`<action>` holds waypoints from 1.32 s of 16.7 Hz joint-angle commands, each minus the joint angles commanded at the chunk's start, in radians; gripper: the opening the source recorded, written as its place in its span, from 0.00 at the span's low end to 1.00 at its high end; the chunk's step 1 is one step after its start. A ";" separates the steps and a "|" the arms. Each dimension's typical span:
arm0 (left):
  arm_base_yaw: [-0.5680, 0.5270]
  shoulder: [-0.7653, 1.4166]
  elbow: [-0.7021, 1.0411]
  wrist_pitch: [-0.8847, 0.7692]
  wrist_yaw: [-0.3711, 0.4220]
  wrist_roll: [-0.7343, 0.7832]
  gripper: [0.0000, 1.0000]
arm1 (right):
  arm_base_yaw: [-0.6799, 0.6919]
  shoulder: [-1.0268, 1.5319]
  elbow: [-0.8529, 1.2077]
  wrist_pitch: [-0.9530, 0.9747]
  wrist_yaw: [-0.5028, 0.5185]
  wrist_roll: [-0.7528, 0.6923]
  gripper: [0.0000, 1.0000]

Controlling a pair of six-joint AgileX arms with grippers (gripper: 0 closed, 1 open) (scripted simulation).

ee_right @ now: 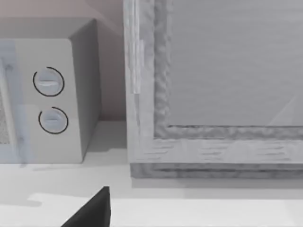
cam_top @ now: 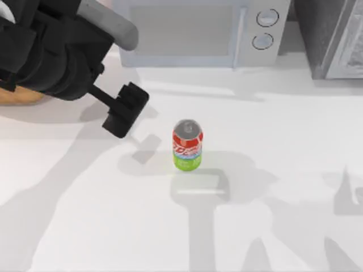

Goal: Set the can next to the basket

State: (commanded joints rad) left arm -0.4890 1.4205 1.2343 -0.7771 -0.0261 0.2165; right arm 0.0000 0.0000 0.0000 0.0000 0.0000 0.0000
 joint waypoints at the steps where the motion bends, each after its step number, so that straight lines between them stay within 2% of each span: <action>1: -0.024 0.094 0.088 -0.062 -0.002 0.004 1.00 | 0.000 0.000 0.000 0.000 0.000 0.000 1.00; 7: -0.132 0.581 0.561 -0.393 0.000 -0.004 1.00 | 0.000 0.000 0.000 0.000 0.000 0.000 1.00; 12: -0.172 0.824 0.844 -0.584 0.016 -0.040 1.00 | 0.000 0.000 0.000 0.000 0.000 0.000 1.00; 17: -0.184 0.921 0.985 -0.671 0.031 -0.070 1.00 | 0.000 0.000 0.000 0.000 0.000 0.000 1.00; 22: -0.184 0.927 0.995 -0.677 0.032 -0.073 1.00 | 0.000 0.000 0.000 0.000 0.000 0.000 1.00</action>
State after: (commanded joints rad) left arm -0.6731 2.3475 2.2290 -1.4539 0.0059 0.1435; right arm 0.0000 0.0000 0.0000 0.0000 0.0000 0.0000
